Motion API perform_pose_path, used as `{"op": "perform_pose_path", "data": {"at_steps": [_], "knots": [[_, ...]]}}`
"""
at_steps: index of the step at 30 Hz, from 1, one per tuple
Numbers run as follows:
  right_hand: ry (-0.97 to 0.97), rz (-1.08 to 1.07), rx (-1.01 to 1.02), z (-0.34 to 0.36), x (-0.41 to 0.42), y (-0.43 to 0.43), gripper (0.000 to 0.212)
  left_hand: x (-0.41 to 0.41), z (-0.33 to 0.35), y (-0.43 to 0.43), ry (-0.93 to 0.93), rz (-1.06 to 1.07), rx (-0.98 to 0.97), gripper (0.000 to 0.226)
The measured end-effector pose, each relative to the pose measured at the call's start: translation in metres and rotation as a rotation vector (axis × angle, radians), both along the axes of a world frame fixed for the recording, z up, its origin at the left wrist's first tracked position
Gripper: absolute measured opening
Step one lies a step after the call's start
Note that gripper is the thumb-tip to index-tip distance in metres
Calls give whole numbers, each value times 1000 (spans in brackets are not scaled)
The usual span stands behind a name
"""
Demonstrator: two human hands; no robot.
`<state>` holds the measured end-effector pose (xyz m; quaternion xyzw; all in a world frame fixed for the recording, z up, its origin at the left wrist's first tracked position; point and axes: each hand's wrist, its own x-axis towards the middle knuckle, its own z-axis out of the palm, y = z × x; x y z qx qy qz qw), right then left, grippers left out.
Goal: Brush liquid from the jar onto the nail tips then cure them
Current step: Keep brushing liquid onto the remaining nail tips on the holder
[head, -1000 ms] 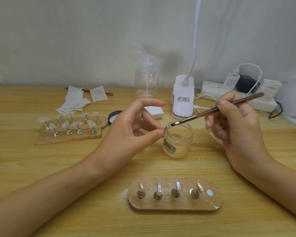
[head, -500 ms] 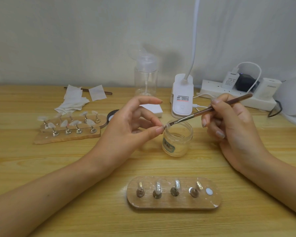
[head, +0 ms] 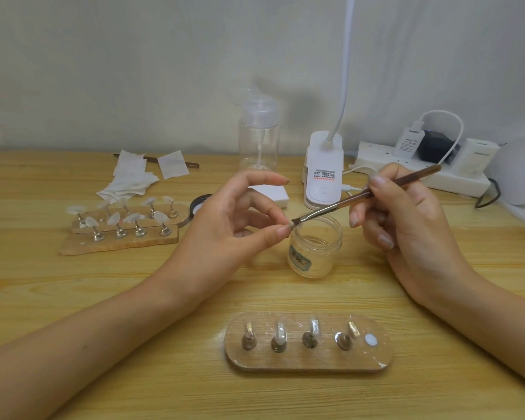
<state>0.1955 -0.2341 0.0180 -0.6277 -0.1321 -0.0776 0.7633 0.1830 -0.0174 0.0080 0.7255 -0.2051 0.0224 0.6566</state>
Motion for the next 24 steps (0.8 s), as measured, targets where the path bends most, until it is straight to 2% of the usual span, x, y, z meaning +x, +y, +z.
{"op": "perform_pose_path", "data": {"at_steps": [4, 9, 14, 19, 24], "knots": [[57, -92, 28, -1, 2, -3, 22, 0, 0, 0, 2, -2, 3, 47], [-9, 22, 22, 0, 0, -1, 18, 0, 0, 0, -2, -1, 12, 47], [41, -94, 29, -1, 2, -4, 24, 1, 0, 0, -1, 1, 12, 46], [-109, -161, -7, 3, 2, -10, 28, 0, 0, 0, 6, -7, 11, 46], [-170, -219, -54, 7, 5, -19, 31, -1, 1, 0, 12, -7, 11, 46]]}}
